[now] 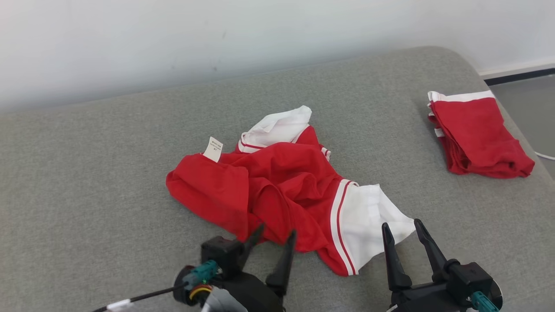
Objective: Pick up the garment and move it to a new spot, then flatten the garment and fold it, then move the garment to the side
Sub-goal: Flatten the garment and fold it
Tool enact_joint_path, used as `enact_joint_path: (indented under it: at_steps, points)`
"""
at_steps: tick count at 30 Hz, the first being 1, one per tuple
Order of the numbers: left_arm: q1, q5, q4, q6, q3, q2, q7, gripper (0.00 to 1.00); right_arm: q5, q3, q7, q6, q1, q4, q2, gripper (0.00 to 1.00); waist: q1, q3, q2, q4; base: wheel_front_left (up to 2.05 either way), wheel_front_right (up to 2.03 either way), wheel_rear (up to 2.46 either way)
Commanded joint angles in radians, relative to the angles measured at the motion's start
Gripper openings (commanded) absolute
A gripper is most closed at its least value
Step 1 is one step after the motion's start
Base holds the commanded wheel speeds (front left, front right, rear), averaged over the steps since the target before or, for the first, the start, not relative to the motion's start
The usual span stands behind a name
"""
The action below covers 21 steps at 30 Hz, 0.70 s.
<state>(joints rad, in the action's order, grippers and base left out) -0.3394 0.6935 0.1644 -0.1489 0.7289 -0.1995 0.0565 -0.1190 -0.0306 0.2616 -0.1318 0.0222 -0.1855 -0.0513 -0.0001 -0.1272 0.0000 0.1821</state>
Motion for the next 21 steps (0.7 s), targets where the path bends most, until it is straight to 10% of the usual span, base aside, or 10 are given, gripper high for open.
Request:
enact_joint_path:
  at_steps: [1,21]
  points:
    - [0.019,0.009,0.002,0.003,0.007,0.005,-0.009,1.0,-0.004,-0.003,0.005,0.003,0.007,0.0,0.002,1.0,0.0001,-0.002,0.0,0.01,0.0,0.0,0.0]
    - [-0.06,-0.015,0.209,-0.043,0.038,0.054,-0.046,0.98,-0.024,0.006,0.005,0.003,0.017,0.006,0.002,1.0,0.0001,-0.026,0.0,0.079,0.0,0.0,0.0]
